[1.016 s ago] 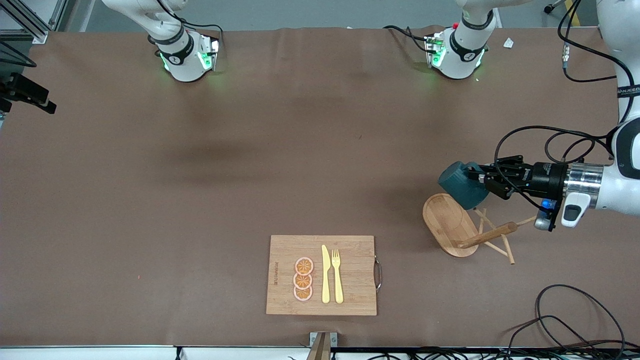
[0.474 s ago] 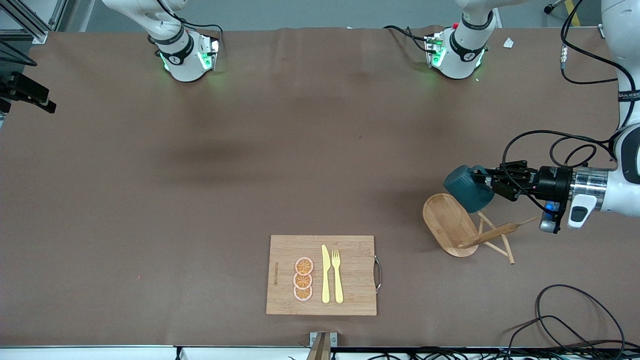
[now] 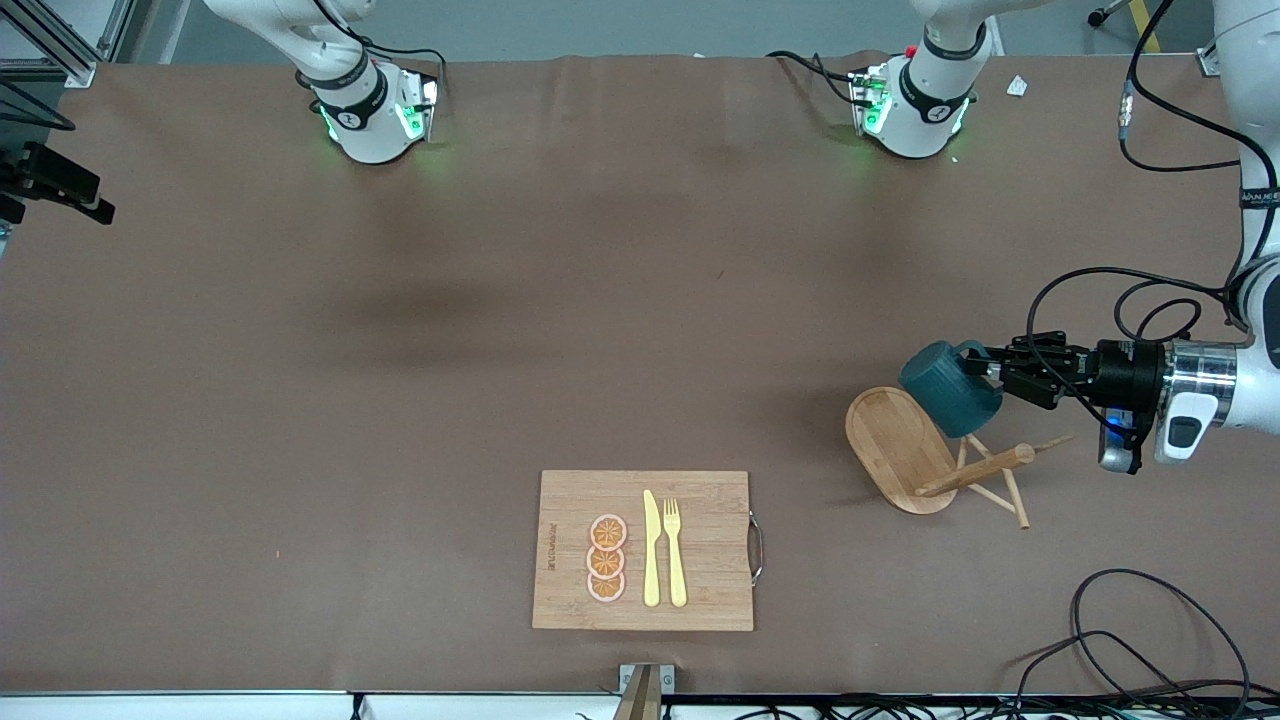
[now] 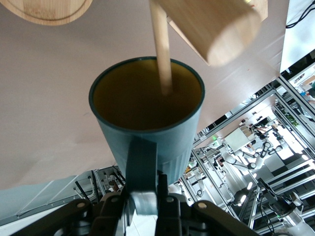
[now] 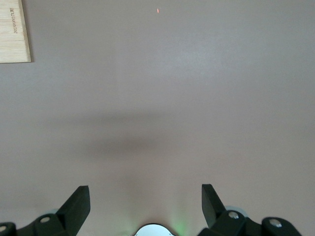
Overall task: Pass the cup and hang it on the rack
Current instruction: 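Hook the mug handle onto a rack peg with the left gripper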
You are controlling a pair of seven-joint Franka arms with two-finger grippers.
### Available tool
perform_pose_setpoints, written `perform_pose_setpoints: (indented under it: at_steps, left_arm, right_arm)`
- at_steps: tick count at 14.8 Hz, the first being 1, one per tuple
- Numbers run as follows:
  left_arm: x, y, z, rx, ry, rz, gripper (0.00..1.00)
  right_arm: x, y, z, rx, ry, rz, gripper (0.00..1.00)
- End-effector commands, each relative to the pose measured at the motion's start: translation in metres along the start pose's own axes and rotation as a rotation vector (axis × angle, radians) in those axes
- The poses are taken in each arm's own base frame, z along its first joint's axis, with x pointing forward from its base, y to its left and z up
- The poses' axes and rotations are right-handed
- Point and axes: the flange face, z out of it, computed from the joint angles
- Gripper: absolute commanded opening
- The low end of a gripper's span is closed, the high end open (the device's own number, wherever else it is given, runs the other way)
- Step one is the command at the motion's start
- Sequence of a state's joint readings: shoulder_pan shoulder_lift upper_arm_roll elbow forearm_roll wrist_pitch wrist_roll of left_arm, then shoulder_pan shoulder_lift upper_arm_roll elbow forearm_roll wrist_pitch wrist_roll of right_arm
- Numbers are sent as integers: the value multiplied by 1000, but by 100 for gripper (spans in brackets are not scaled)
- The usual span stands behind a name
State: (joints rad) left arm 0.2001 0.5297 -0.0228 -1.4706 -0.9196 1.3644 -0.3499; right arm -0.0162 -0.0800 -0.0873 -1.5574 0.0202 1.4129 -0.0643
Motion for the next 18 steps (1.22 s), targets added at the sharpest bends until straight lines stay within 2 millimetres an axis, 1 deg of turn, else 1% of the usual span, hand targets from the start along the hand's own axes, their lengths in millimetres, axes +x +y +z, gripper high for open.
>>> perform_pose_setpoints:
  at_steps: [1, 2, 3, 7, 9, 11, 13, 14, 16, 17, 18]
  left_arm:
    - [8, -6, -4, -33, -13, 45, 1]
    - [12, -10, -5, -41, -16, 55, 1]
    - [18, -16, -11, -64, -17, 56, 1]
    - [29, -27, -11, -75, -23, 72, 1]
    - [33, -31, -15, -103, -27, 69, 7]
    - [37, -33, -13, -114, -35, 64, 27]
    - [37, -30, -12, -128, -38, 64, 42]
    - [36, -29, -13, -132, -39, 54, 47]
    - [32, -24, -19, -133, -21, 66, 88]
    - [27, -19, -25, -132, -8, 71, 100]
    - [21, -14, -33, -130, 8, 75, 100]
  right_arm:
    - [-10, 6, -1, 28, 1, 18, 100]
    - [-10, 6, -1, 28, -4, 18, 100]
    - [-10, 5, -1, 28, -5, 16, 100]
    - [-10, -1, -1, 24, -5, 24, 100]
    - [-10, 0, -1, 16, -5, 24, 100]
    - [-10, 0, -2, 15, -2, 23, 100]
    - [-10, 0, -2, 13, -2, 21, 100]
    - [-10, 0, -2, 13, -2, 20, 100]
    - [-10, -1, -2, 11, -2, 17, 100]
    - [-10, -1, -2, 11, -1, 17, 100]
    - [-10, -1, -2, 8, -1, 18, 100]
